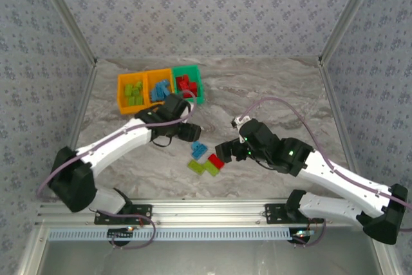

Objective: Sort the legos into containers by color

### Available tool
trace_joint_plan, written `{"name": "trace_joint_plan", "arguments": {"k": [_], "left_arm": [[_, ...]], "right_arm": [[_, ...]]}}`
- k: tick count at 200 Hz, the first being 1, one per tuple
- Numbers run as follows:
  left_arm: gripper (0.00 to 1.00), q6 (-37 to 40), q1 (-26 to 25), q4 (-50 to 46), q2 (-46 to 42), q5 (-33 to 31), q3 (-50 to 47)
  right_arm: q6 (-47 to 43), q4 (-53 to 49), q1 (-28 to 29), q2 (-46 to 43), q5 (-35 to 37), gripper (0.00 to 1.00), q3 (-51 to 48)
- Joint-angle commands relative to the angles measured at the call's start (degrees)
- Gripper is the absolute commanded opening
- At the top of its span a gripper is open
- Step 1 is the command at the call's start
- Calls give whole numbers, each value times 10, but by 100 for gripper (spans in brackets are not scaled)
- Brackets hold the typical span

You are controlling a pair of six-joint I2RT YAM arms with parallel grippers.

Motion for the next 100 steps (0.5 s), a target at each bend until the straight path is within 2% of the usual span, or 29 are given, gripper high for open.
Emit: {"name": "trace_joint_plan", "arguments": {"k": [1, 30, 79, 100], "left_arm": [[69, 27, -17, 23, 47, 6, 7], [68, 23, -19, 48, 101, -2, 11], [56, 6, -16, 45, 173, -41, 21], [46, -2, -16, 52, 177, -52, 17]], "right_arm": [[1, 2, 5, -2, 6, 100, 17], [10, -8, 7, -12, 16, 100, 15], [15, -11, 8, -22, 25, 100, 8], [17, -11, 9, -20, 24, 100, 7]]}}
